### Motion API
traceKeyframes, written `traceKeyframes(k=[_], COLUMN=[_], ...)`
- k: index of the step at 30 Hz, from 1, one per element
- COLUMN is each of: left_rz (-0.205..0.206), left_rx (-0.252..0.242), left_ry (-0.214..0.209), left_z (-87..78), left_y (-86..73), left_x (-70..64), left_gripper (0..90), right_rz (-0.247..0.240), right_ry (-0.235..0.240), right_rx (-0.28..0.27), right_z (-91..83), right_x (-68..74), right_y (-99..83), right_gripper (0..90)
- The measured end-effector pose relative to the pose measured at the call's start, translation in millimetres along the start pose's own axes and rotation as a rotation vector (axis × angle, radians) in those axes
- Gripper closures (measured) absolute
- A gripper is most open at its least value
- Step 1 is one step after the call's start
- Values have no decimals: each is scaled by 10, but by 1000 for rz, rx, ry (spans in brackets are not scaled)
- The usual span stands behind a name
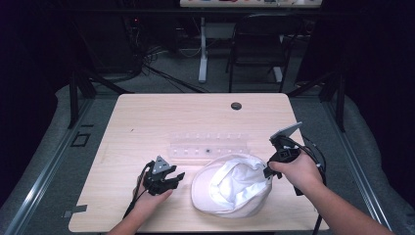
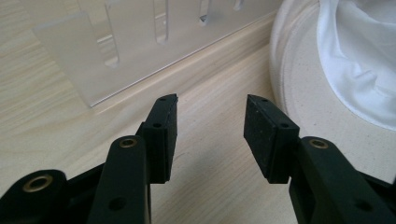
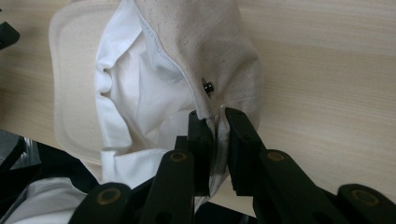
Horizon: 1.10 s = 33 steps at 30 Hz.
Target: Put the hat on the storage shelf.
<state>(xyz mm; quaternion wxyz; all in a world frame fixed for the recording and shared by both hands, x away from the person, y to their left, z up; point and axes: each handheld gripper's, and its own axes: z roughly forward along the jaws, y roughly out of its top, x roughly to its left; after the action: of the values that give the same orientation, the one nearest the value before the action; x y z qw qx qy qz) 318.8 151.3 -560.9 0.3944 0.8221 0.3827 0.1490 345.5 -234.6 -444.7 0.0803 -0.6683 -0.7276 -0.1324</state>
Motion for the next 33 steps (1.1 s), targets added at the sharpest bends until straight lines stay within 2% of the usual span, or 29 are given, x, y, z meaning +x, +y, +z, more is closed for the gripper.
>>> traceKeyframes(k=[2, 4, 7, 9, 10, 16, 17, 18, 19, 20, 21, 22, 24, 25, 28, 29, 31, 32, 33], left_rz=[-2, -8, -12, -14, -18, -25, -27, -30, -33, -37, -37, -45, -46, -52, -64, -64, -72, -76, -76], left_rx=[-5, -11, -7, -8, -10, -19, -14, -19, -18, -25, -25, -29, -20, -34, -45, -45, -52, -55, -53], left_ry=[6, 10, 7, 9, 11, 22, 19, 22, 22, 28, 28, 31, 30, 35, 45, 45, 50, 51, 52], left_z=[-7, -10, -18, -22, -27, -42, -52, -55, -64, -73, -73, -94, -113, -117, -136, -136, -145, -149, -153], left_y=[1, -1, 1, 1, 1, -2, 0, -3, -5, -11, -11, -14, -9, -13, -19, -19, -22, -22, -22], left_x=[16, 30, 39, 47, 53, 82, 91, 99, 107, 123, 123, 142, 155, 168, 210, 210, 227, 232, 239], left_gripper=[550, 550, 550, 550, 550, 550, 550, 550, 550, 549, 550, 550, 549, 549, 549, 550, 549, 549, 549], right_rz=[-12, 23, 20, 4, 16, 24, 31, 13, 28, 36, 36, 61, 57, 35, 52, 52, 53, 33, 40], right_ry=[-1, 23, 24, 30, 41, 75, 88, 102, 114, 151, 151, 193, 204, 214, 295, 295, 328, 339, 357], right_rx=[11, -16, -17, 3, -14, -11, -10, 18, 9, 25, 25, 10, 13, 30, 11, 11, 6, 16, 8], right_z=[-20, -26, -39, -70, -87, -176, -199, -231, -238, -264, -264, -276, -290, -315, -351, -351, -377, -395, -405], right_x=[-24, -26, -34, -42, -28, 3, 17, 10, 25, 39, 39, 76, 81, 72, 127, 127, 173, 179, 203], right_y=[5, 0, -2, 3, -5, -1, 5, 18, 17, 25, 25, 27, 31, 37, 37, 37, 35, 37, 37], right_gripper=[814, 813, 813, 813, 814, 815, 815, 815, 815, 816, 816, 816, 816, 816, 816, 816, 815, 816, 816])
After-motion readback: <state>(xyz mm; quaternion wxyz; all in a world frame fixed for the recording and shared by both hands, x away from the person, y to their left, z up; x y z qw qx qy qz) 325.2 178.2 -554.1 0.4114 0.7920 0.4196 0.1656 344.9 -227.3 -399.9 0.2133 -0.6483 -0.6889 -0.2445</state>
